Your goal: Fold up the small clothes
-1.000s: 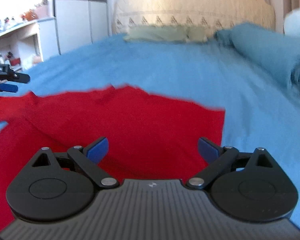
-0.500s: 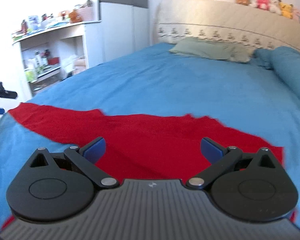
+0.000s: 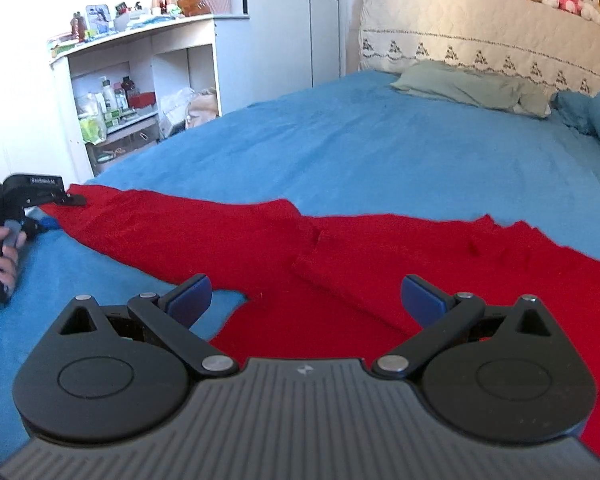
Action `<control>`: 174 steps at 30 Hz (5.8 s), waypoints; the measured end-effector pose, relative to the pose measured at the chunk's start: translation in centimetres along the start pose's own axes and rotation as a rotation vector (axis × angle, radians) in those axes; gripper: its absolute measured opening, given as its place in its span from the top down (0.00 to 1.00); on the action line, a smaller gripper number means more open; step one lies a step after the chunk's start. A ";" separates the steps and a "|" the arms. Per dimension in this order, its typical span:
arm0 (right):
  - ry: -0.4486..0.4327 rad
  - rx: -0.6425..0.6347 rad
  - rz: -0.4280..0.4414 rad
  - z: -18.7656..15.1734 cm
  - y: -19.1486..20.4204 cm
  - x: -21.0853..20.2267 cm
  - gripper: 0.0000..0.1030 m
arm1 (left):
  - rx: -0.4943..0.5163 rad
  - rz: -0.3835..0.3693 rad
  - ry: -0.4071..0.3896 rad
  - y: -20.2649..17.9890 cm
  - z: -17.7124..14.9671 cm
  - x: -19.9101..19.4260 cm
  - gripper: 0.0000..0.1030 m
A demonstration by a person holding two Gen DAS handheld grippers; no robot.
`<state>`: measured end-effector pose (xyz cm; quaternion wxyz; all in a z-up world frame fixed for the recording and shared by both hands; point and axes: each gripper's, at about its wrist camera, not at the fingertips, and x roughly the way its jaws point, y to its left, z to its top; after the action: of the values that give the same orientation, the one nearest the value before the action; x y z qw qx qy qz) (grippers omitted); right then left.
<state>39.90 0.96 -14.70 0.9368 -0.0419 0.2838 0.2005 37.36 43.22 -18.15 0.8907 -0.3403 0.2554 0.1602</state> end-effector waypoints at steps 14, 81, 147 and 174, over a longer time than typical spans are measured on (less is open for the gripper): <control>0.010 0.115 -0.049 -1.5 -3.8 -0.3 0.00 | 0.103 -0.061 -0.068 -8.2 1.7 -3.5 0.97; 0.140 -0.724 -0.253 -3.7 -9.8 4.2 0.80 | 0.635 -0.253 0.186 -24.8 -21.6 -5.5 0.00; -0.265 0.123 -0.344 -2.8 -23.7 -28.0 0.00 | 0.646 -0.290 0.125 -25.5 -14.7 -20.2 0.00; 0.125 0.365 -0.355 -25.4 -17.0 -34.0 0.14 | 0.608 -0.197 0.386 -8.6 -29.0 -24.6 0.51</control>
<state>7.85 -31.45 -17.89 0.9300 0.0663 0.3607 -0.0248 11.18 14.38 -18.26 0.8977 -0.1071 0.4205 -0.0766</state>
